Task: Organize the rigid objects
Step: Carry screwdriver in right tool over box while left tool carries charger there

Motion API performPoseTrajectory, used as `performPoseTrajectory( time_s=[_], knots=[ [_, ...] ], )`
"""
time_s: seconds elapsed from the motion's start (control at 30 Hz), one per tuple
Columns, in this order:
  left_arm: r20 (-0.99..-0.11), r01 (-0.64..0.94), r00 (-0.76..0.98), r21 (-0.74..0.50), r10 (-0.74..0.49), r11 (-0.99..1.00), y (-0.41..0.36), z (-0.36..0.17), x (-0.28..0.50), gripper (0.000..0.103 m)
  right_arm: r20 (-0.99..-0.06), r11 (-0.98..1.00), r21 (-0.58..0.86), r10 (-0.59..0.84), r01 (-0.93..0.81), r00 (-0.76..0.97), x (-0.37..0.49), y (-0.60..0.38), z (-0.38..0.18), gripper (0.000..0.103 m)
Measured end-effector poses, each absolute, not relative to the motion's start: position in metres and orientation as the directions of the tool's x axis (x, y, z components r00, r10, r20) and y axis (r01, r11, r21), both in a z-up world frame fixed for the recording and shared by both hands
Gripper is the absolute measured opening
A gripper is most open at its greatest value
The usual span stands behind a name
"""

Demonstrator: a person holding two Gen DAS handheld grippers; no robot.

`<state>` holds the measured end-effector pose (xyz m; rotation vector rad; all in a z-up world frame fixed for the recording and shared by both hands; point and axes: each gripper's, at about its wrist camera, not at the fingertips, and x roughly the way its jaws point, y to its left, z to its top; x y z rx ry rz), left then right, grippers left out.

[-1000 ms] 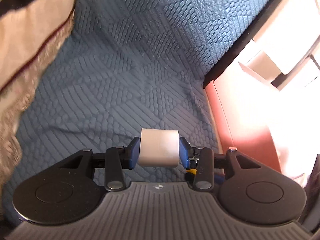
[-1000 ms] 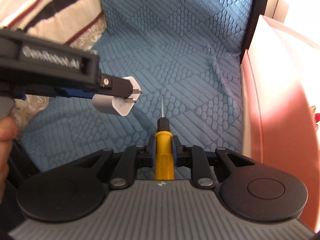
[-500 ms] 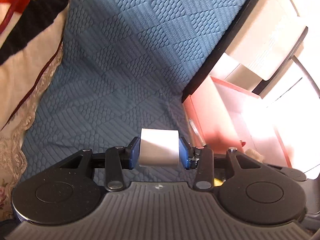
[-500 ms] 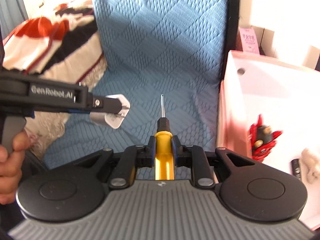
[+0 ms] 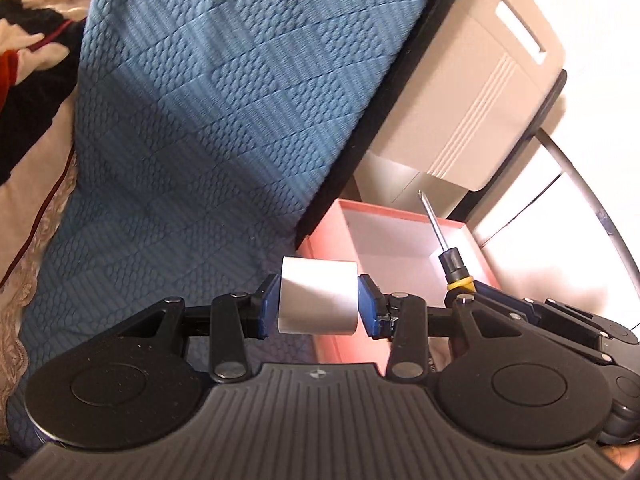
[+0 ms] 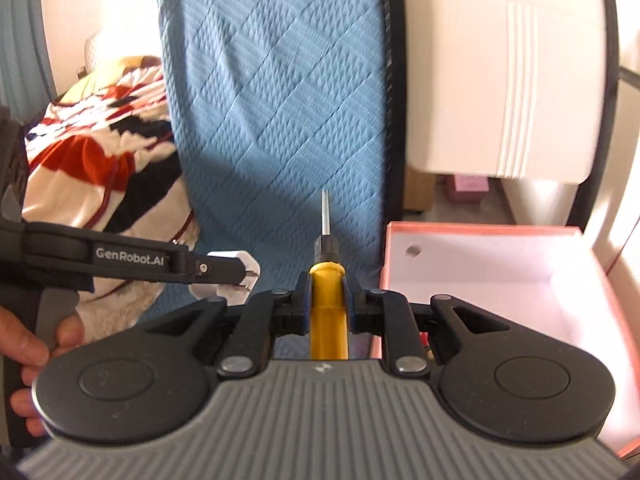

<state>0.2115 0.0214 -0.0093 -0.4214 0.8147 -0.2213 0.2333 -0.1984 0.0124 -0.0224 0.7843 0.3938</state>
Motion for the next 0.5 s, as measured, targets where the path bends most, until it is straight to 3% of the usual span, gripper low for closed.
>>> performPoseTrajectory(
  time_s=[0.27,0.5],
  knots=[
    [-0.593,0.112,0.687,-0.484,-0.420,0.868,-0.032,0.019,0.221,0.047,-0.658,0.945,0.088,0.292,-0.314,0.694,0.228,-0.244,0.038,0.020],
    [-0.610,0.171,0.642,-0.478,-0.466,0.862,-0.099,0.009,0.225,0.047,-0.659,0.971,0.080,0.222,-0.226,0.719,0.219,-0.300,0.033,0.020]
  ],
)
